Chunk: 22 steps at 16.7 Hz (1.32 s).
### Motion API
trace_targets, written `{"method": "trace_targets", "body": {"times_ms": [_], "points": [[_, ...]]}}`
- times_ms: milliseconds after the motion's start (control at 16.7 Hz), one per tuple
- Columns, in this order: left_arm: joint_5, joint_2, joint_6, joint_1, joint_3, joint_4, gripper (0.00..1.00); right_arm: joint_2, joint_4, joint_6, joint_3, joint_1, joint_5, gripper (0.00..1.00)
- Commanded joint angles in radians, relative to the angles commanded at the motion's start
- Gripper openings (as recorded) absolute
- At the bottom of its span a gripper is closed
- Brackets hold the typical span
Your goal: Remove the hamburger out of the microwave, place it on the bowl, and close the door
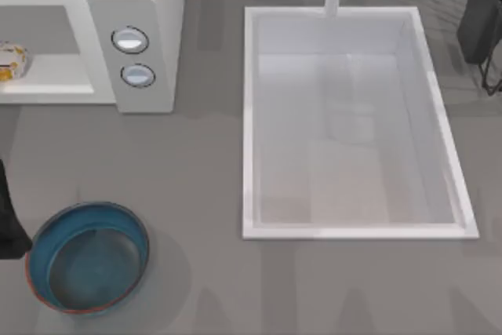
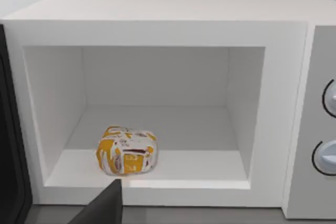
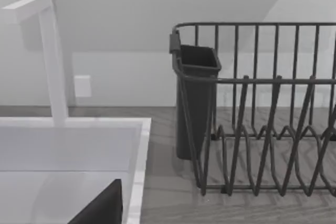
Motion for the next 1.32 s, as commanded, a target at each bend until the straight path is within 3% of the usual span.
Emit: {"method": "trace_targets", "body": {"times_ms": [360, 600, 900, 1320], "points": [[0.003, 0.029, 0.001, 0.002, 0.011, 0.013, 1.00, 0.000, 0.000, 0.000, 0.000, 0.000, 0.000, 1.00], [0.020, 0.202, 0.008, 0.015, 0.080, 0.089, 1.00, 0.000, 0.000, 0.000, 0.000, 0.000, 0.000, 1.00], [0.057, 0.587, 0.023, 0.044, 0.234, 0.261, 1.00, 0.000, 0.000, 0.000, 0.000, 0.000, 0.000, 1.00], [0.125, 1.294, 0.049, 0.101, 0.516, 0.580, 1.00, 0.000, 0.000, 0.000, 0.000, 0.000, 0.000, 1.00]]}}
